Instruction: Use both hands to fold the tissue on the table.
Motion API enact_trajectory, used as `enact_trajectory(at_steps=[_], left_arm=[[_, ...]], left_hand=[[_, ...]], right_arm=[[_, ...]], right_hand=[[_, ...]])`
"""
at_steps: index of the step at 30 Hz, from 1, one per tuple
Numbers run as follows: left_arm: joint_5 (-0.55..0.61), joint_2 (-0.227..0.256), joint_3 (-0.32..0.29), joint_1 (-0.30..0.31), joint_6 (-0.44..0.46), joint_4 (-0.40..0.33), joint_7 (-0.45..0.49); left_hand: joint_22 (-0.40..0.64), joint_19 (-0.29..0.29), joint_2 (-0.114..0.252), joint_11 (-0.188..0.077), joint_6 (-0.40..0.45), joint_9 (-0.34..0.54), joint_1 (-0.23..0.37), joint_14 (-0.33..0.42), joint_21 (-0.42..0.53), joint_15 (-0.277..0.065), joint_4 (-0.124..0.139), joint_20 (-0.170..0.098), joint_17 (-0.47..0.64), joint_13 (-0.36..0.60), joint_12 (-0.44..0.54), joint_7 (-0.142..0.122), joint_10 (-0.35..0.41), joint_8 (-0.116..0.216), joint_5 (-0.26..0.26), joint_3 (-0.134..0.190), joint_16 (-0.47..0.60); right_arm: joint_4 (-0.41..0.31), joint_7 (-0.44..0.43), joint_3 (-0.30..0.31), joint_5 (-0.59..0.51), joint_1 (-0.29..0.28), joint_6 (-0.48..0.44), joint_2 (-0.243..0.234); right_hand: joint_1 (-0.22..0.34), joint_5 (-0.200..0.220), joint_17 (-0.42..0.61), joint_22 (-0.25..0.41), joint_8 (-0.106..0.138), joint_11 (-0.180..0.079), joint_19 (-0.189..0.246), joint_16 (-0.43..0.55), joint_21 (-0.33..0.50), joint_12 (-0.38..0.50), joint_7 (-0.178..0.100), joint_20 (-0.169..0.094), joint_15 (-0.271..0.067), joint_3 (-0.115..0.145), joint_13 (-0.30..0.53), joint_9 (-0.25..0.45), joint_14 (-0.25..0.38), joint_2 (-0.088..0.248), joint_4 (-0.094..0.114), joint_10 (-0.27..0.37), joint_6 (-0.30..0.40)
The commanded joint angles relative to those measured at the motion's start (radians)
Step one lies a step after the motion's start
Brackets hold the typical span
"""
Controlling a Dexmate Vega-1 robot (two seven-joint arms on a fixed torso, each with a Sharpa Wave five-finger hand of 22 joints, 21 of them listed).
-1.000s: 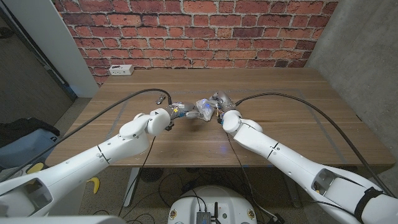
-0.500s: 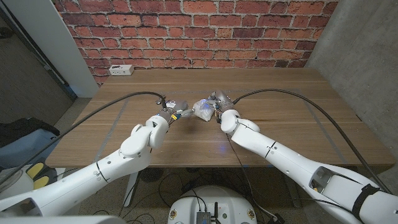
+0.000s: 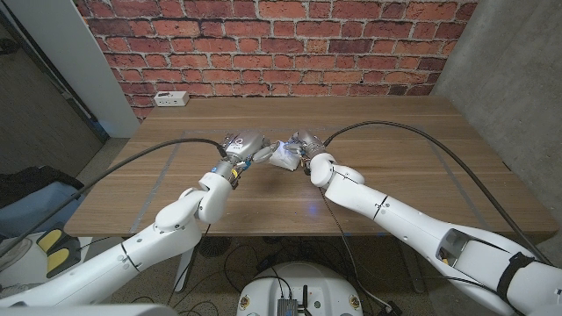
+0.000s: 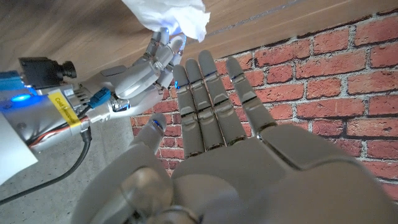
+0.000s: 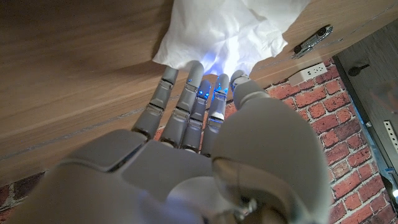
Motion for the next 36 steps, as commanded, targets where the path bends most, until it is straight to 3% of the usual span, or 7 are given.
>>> enact_trajectory(at_steps=[1, 8, 15, 21, 25, 30, 36], left_arm=[[-0.044, 0.022, -0.031, -0.009, -0.024, 0.000, -0.071], [-0.013, 0.020, 0.013, -0.073, 0.108, -0.013, -0.264], [-0.012, 0.008, 0.049, -0.126, 0.179, 0.009, -0.368], [-0.014, 0.003, 0.089, -0.181, 0.208, 0.041, -0.447], [-0.024, -0.001, 0.113, -0.216, 0.207, 0.065, -0.489], [-0.030, -0.008, 0.146, -0.264, 0.204, 0.095, -0.546], [-0.040, -0.011, 0.163, -0.288, 0.201, 0.114, -0.565]], left_hand=[[-0.009, -0.070, -0.032, -0.004, -0.100, -0.028, -0.004, -0.108, -0.005, 0.009, -0.023, 0.009, -0.055, 0.006, -0.061, -0.045, -0.124, -0.061, 0.004, 0.008, -0.087], [-0.036, -0.127, -0.052, -0.006, -0.170, -0.046, -0.034, -0.231, -0.032, 0.021, -0.023, 0.053, -0.113, -0.030, -0.138, -0.049, -0.217, -0.093, -0.002, 0.003, -0.170], [-0.056, -0.158, -0.060, -0.009, -0.232, -0.054, -0.059, -0.322, -0.057, 0.029, -0.018, 0.057, -0.141, -0.057, -0.193, -0.052, -0.291, -0.106, -0.004, -0.001, -0.217], [-0.067, -0.263, -0.061, -0.020, -0.340, -0.059, -0.073, -0.455, -0.119, 0.027, -0.024, 0.019, -0.155, -0.094, -0.244, -0.067, -0.396, -0.113, -0.003, 0.005, -0.236], [-0.067, -0.348, -0.059, -0.035, -0.397, -0.061, -0.080, -0.540, -0.164, 0.022, -0.027, -0.013, -0.159, -0.114, -0.252, -0.083, -0.455, -0.113, -0.003, 0.008, -0.239], [-0.067, -0.386, -0.054, -0.043, -0.453, -0.063, -0.082, -0.591, -0.187, 0.013, -0.029, -0.028, -0.161, -0.128, -0.255, -0.098, -0.503, -0.117, -0.003, 0.010, -0.239], [-0.066, -0.407, -0.052, -0.050, -0.473, -0.064, -0.084, -0.623, -0.200, 0.009, -0.030, -0.030, -0.163, -0.135, -0.255, -0.107, -0.527, -0.116, -0.004, 0.011, -0.241]], right_arm=[[0.004, 0.053, -0.018, -0.026, 0.016, -0.019, -0.007], [-0.007, 0.034, -0.010, -0.040, 0.004, 0.001, -0.010], [-0.023, 0.012, 0.000, -0.060, -0.015, 0.040, -0.024], [-0.035, -0.004, 0.013, -0.076, -0.034, 0.084, -0.039], [-0.039, -0.022, 0.024, -0.087, -0.048, 0.119, -0.043], [-0.038, -0.052, 0.032, -0.117, -0.061, 0.147, -0.045], [-0.029, -0.108, 0.031, -0.178, -0.078, 0.175, -0.048]], right_hand=[[-0.030, -0.002, -0.008, -0.003, -0.022, -0.008, -0.021, -0.021, 0.000, -0.014, -0.009, 0.004, -0.021, -0.016, -0.004, -0.009, -0.035, -0.008, 0.006, -0.024, -0.025], [-0.011, 0.003, -0.038, -0.007, -0.040, -0.012, -0.029, -0.059, -0.001, -0.033, -0.010, 0.001, -0.024, 0.000, -0.011, -0.020, -0.067, 0.002, -0.013, -0.053, -0.036], [-0.009, 0.002, -0.056, -0.009, -0.049, -0.013, -0.034, -0.087, -0.001, -0.047, -0.010, -0.001, -0.020, 0.005, -0.016, -0.026, -0.101, 0.005, -0.019, -0.073, -0.041], [-0.010, 0.002, -0.065, -0.010, -0.065, -0.008, -0.040, -0.100, -0.001, -0.068, -0.023, 0.000, -0.028, 0.005, -0.022, -0.032, -0.120, 0.006, -0.024, -0.106, -0.067], [-0.007, 0.002, -0.074, -0.011, -0.079, -0.052, -0.039, -0.107, 0.001, -0.088, -0.046, 0.001, -0.034, 0.006, -0.028, -0.037, -0.127, 0.009, -0.030, -0.131, -0.092], [0.008, 0.006, -0.086, -0.011, -0.082, -0.059, -0.043, -0.119, 0.001, -0.096, -0.063, 0.001, -0.045, 0.018, -0.033, -0.040, -0.137, 0.019, -0.039, -0.136, -0.096], [0.019, 0.005, -0.086, -0.013, -0.044, -0.051, -0.038, -0.089, 0.008, -0.059, -0.047, -0.006, -0.059, 0.016, -0.035, -0.050, -0.083, 0.036, -0.048, -0.011, 0.033]])
